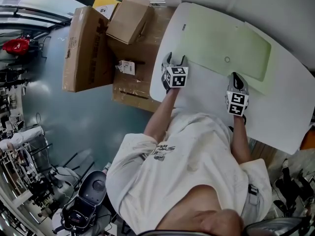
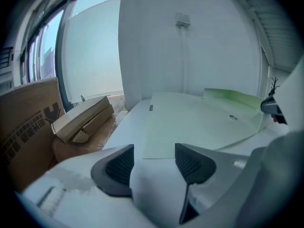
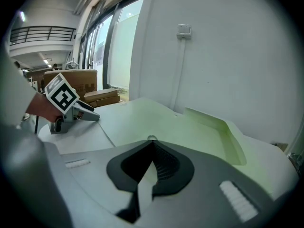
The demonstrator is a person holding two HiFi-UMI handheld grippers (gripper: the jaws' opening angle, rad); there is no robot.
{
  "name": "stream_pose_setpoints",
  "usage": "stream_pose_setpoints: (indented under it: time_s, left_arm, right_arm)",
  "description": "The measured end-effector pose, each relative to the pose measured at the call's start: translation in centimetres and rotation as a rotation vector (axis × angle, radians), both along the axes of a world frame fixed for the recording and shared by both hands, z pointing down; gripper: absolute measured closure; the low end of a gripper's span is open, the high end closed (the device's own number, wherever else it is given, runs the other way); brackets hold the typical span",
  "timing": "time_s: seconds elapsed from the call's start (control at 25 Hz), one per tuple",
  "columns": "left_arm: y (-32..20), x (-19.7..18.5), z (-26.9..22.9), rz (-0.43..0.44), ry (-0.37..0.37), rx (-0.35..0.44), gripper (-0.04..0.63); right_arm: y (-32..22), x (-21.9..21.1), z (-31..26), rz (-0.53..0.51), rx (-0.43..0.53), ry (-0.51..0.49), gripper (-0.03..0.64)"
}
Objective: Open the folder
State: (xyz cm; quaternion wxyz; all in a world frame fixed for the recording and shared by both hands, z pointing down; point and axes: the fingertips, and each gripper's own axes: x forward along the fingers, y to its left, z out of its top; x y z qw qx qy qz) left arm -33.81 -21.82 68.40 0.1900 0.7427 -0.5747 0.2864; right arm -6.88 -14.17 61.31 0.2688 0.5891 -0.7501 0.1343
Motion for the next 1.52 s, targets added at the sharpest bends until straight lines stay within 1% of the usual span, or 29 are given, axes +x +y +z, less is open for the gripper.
stream_pose_setpoints:
  time_s: [0.12, 0.28, 0.44, 0.56, 0.88, 1.08, 1.24, 1.36, 1.52]
  left_arm:
    - [-0.1, 0.2, -0.1, 0.050, -0.063, 0.016, 0.324]
    - [-0.1, 0.2, -0.2, 0.066, -0.085, 0.021, 0.325]
    - [-0.3, 0.4, -0.3, 0.108, -0.143, 0.022, 0.325]
    - [-0.4, 0.7, -0.3, 0.138, -0.173, 0.013, 0.325]
    - [-0.2, 1.4, -0.3, 0.175, -0.185, 0.011, 0.339]
    - [0.0, 2.8, -0.1, 0.218, -0.169, 0.001, 0.342]
    - [0.4, 3.6, -0.2, 0.217, -0.156, 0.000, 0.360]
    - [0.7, 4.6, -0.3, 0.243, -0.154, -0.002, 0.360]
    - [1.0, 5.4, -0.1, 0.272, -0.175, 0.001, 0.418]
  right_arm:
    - [-0.1, 0.0, -0.1, 0.003, 0.003, 0.000, 0.618]
    - [0.0, -0.1, -0.1, 0.001, 0.002, 0.002, 0.618]
    - [-0.1, -0.1, 0.0, 0.002, 0.000, 0.000, 0.618]
    - [-0.1, 0.0, 0.0, 0.004, 0.005, -0.001, 0.618]
    - [-0.1, 0.0, -0.1, 0.006, 0.011, -0.010, 0.618]
    - [-0.3, -0.3, 0.1, 0.004, 0.014, -0.009, 0.618]
    - [-0.2, -0.2, 0.0, 0.003, 0.016, -0.012, 0.618]
    - [-0.1, 0.0, -0.1, 0.004, 0.019, -0.011, 0.618]
    - [-0.1, 0.0, -0.1, 0.005, 0.022, -0.013, 0.618]
